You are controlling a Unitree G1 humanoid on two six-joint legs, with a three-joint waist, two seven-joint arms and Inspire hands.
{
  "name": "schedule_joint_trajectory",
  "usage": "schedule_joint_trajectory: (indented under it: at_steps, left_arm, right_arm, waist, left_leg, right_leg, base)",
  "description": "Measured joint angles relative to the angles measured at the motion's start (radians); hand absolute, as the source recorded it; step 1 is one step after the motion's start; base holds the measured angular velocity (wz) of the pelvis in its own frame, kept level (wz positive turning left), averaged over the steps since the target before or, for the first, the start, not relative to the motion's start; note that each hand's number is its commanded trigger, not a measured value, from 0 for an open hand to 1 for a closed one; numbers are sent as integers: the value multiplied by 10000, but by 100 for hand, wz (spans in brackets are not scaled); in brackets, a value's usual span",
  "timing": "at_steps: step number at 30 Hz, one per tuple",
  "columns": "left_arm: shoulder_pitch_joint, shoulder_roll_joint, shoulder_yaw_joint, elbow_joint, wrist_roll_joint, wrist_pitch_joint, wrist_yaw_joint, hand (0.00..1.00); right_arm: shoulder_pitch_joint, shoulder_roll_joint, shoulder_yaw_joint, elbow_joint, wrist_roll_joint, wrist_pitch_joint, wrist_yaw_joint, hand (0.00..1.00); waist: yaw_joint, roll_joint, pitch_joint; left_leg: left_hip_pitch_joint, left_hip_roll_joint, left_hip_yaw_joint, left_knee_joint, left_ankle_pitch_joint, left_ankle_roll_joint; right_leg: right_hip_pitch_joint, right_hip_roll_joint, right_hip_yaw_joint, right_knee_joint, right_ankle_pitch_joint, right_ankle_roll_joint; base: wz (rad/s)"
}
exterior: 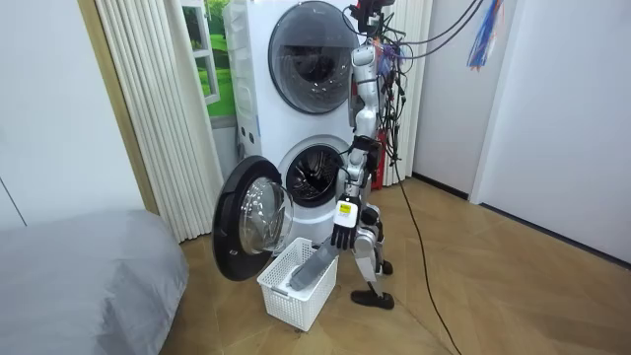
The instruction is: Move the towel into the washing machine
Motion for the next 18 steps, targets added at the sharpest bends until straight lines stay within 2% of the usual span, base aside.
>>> schedule_joint_trajectory:
  at_steps: [14, 18]
  left_arm:
    - [-119, 67, -223, 21, 10, -188, -7, 0]
    - [-199, 69, -400, -11, 829, -182, 2, 0]
  right_arm:
    - [-67, -1, 14, 18, 96, -95, -5, 0]
    - [-168, -13, 179, 18, 103, -83, -4, 0]
  waist:
    - [-7, -64, 66]
    - [7, -83, 51]
  left_leg:
    - [-32, -4, 8, -8, 0, 0]
    - [-163, -6, 18, -2, 0, 0]
  right_leg:
    - [-20, -8, -42, -13, 1, 1]
    - [-190, -3, 5, 19, 2, 0]
  base:
    - [0]
    - [0]
